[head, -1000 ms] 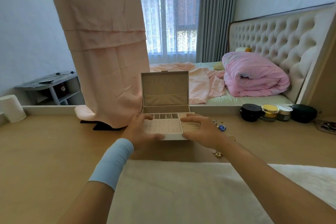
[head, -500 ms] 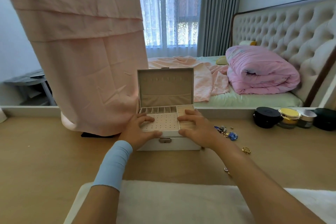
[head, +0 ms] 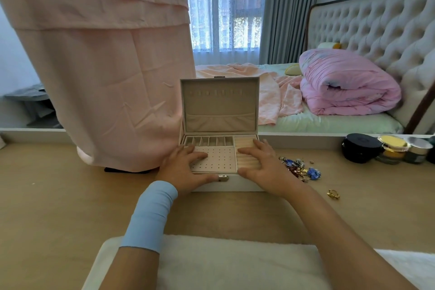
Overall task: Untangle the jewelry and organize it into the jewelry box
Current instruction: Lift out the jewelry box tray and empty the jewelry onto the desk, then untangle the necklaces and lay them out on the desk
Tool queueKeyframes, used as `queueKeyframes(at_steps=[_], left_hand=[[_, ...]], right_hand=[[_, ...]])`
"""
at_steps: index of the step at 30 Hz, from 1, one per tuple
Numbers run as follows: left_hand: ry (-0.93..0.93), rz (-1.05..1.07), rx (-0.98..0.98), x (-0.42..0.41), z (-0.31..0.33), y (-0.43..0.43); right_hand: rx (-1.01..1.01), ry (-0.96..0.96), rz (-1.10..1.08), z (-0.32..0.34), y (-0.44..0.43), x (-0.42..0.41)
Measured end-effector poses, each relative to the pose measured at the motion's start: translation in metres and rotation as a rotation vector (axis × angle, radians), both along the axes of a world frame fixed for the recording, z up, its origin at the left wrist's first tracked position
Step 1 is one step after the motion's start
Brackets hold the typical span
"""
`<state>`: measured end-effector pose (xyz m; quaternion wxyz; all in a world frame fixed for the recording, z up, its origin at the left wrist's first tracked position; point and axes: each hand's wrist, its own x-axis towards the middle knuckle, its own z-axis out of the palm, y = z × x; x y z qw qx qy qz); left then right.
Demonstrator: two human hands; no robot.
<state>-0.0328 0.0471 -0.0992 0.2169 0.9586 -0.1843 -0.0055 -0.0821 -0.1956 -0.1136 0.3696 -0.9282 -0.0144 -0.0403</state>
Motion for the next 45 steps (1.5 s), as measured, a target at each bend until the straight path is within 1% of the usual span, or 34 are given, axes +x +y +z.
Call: queueKeyframes(at_steps=[2, 4, 7, 10, 12, 15, 17, 19, 22, 23, 24, 27, 30, 32, 36, 39, 42, 43, 45], left_hand=[[-0.027, -0.004, 0.076, -0.002, 0.0, -0.004], [-0.09, -0.022, 0.074, -0.001, 0.0, -0.006], [-0.155, -0.032, 0.012, 0.004, -0.001, -0.002], [-0.17, -0.01, -0.047, 0.007, -0.004, 0.002], [-0.158, 0.002, -0.049, 0.007, -0.004, 0.002], [-0.14, 0.037, 0.077, 0.004, 0.006, 0.0], [-0.201, 0.055, 0.107, -0.002, 0.017, -0.006], [-0.297, 0.013, -0.001, -0.015, 0.027, -0.025], [-0.395, -0.195, -0.25, -0.043, 0.03, -0.068], [-0.375, -0.267, -0.286, -0.055, 0.027, -0.084], [-0.317, -0.327, -0.292, -0.068, 0.023, -0.1], [-0.129, -0.483, -0.198, -0.102, 0.004, -0.14], [-0.098, -0.606, -0.039, -0.124, -0.013, -0.167], [-0.081, -0.661, 0.005, -0.134, -0.021, -0.176], [-0.071, -0.685, 0.061, -0.142, -0.034, -0.175], [-0.083, -0.698, 0.106, -0.142, -0.041, -0.168], [-0.071, -0.642, 0.038, -0.137, -0.042, -0.17], [-0.063, -0.605, 0.034, -0.133, -0.04, -0.174], [-0.011, -0.556, 0.12, -0.122, -0.035, -0.182]], right_hand=[[0.043, 0.071, -0.041, -0.001, -0.004, -0.002], [0.095, 0.124, -0.079, 0.0, -0.006, -0.003], [0.121, 0.104, -0.102, 0.001, -0.002, -0.002], [0.119, 0.078, -0.1, 0.001, 0.002, 0.0], [0.111, 0.077, -0.092, 0.001, 0.004, 0.0], [0.089, 0.113, -0.059, 0.003, 0.001, -0.004], [0.128, 0.127, -0.032, 0.01, -0.008, -0.013], [0.094, 0.063, -0.026, 0.02, -0.026, -0.029], [-0.064, -0.086, -0.054, 0.031, -0.065, -0.056], [-0.115, -0.091, -0.056, 0.032, -0.077, -0.067], [-0.171, -0.081, -0.055, 0.03, -0.089, -0.079], [-0.302, -0.025, -0.033, 0.013, -0.112, -0.114], [-0.323, -0.056, 0.0, -0.004, -0.123, -0.145], [-0.294, -0.099, 0.033, -0.015, -0.127, -0.157], [-0.303, -0.179, 0.073, -0.029, -0.133, -0.163], [-0.316, -0.189, 0.084, -0.031, -0.133, -0.162], [-0.353, -0.206, -0.001, -0.03, -0.133, -0.156], [-0.384, -0.197, -0.044, -0.029, -0.134, -0.152], [-0.43, -0.081, -0.088, -0.025, -0.135, -0.144]])
